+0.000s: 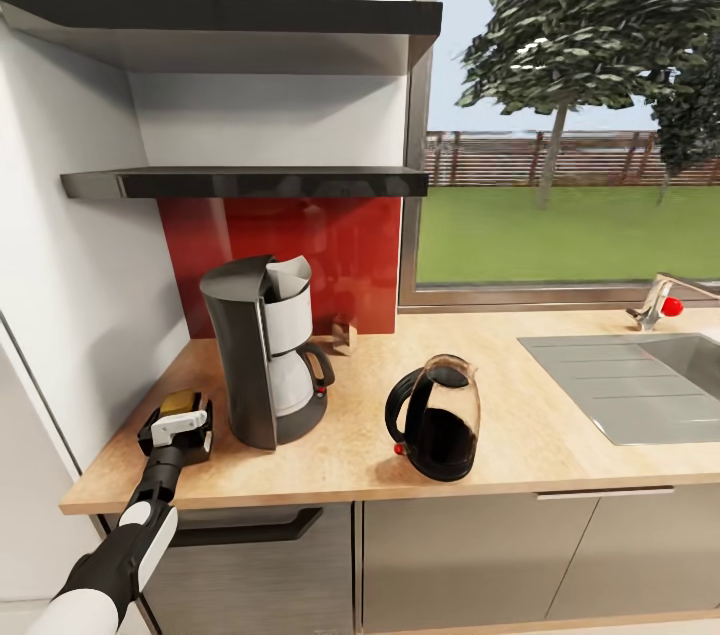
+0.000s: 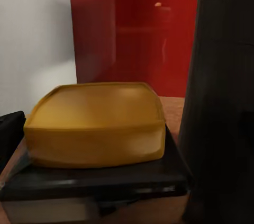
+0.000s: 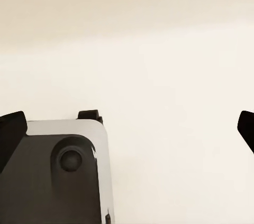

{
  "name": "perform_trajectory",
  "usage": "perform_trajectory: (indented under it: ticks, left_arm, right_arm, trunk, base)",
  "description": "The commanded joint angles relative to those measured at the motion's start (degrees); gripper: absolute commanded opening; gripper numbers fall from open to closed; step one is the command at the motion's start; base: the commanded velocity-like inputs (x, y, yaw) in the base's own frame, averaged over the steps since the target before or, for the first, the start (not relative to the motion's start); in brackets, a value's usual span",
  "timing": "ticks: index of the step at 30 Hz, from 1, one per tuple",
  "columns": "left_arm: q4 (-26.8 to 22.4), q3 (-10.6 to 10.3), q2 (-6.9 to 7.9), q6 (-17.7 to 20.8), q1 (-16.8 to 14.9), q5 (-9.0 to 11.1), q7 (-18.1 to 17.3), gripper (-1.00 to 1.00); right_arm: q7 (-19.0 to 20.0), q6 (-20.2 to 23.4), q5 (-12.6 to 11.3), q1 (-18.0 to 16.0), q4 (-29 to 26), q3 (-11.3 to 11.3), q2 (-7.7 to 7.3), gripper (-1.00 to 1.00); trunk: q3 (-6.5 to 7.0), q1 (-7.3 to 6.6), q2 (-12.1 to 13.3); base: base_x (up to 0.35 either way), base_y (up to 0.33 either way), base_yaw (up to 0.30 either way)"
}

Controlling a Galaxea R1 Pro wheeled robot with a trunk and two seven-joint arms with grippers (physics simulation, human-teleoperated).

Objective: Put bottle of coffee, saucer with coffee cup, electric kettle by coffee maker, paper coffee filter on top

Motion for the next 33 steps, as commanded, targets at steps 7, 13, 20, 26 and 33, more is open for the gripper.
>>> perform_trajectory:
  ticks: [7, 13, 20, 26, 33]
  left_arm:
    - [0.05, -0.12, 0.00, -0.18, 0.01, 0.38, 0.07, 1.00]
    - [-0.02, -0.12, 0.00, -0.18, 0.49, 0.40, 0.07, 1.00]
    - [-0.04, -0.12, 0.00, -0.18, 0.62, 0.32, 0.07, 1.00]
    - [-0.04, -0.12, 0.00, -0.18, 0.62, 0.36, 0.07, 1.00]
    - [-0.04, -0.12, 0.00, -0.18, 0.62, 0.32, 0.07, 1.00]
  right_arm:
    - [0.35, -0.19, -0.61, -0.02, 0.07, 0.31, -0.03, 1.00]
    - [0.34, -0.19, -0.61, 0.07, 0.07, 0.31, -0.03, 1.00]
    - [0.31, -0.19, -0.62, 0.24, 0.07, 0.31, -0.03, 1.00]
    - [0.29, -0.19, -0.62, 0.32, 0.07, 0.31, -0.03, 1.00]
    - [0.28, -0.19, -0.64, 0.33, 0.07, 0.31, -0.03, 1.00]
  trunk:
    - [-0.02, 0.02, -0.04]
    - [-0.02, 0.02, -0.04]
    - [-0.02, 0.02, -0.04]
    - [-0.02, 0.02, -0.04]
    - [-0.02, 0.02, -0.04]
  base:
    - [0.000, 0.000, 0.000]
    - [-0.008, -0.001, 0.000]
    - [-0.176, -0.078, 0.000]
    - [-0.031, -0.014, 0.000]
    - [-0.102, -0.042, 0.000]
